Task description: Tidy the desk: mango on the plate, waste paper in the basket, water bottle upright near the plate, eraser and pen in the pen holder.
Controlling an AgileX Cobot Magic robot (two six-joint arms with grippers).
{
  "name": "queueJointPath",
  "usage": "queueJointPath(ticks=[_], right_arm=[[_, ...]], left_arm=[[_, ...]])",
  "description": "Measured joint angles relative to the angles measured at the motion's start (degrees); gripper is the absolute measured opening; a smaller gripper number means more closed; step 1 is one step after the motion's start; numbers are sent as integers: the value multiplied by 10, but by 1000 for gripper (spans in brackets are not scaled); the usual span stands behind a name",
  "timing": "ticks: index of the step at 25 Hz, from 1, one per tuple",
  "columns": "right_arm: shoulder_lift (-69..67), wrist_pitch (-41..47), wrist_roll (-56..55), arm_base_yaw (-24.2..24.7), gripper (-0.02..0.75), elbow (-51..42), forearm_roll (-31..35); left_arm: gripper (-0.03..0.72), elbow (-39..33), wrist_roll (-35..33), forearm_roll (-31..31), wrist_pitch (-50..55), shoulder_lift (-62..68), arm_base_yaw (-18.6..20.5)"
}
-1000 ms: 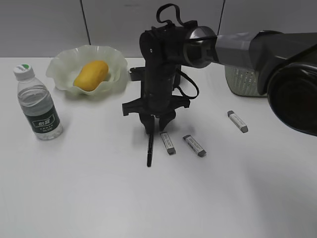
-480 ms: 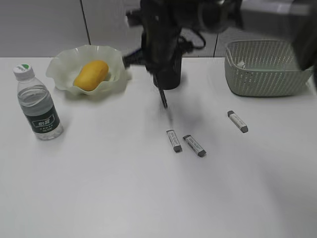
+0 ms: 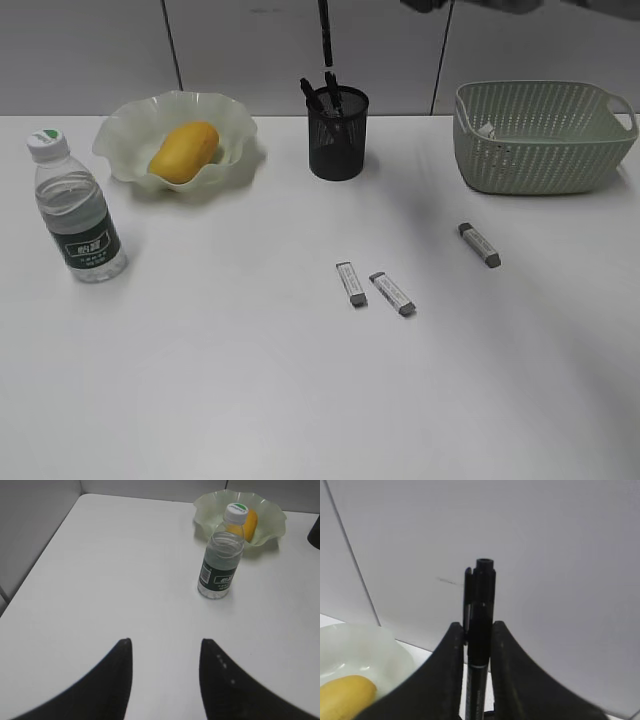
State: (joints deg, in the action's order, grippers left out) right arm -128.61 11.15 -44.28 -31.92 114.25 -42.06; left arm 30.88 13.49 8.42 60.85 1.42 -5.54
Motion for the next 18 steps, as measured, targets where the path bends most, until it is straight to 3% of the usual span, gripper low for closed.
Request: queueJointPath(ticks=[10, 18], right_arm=[[-47, -88, -3, 29, 132, -6, -35], [-47, -92, 0, 18, 272, -6, -44]], left_arm=[[323, 0, 0, 0, 0, 0, 0], [322, 0, 0, 0, 0, 0, 0]])
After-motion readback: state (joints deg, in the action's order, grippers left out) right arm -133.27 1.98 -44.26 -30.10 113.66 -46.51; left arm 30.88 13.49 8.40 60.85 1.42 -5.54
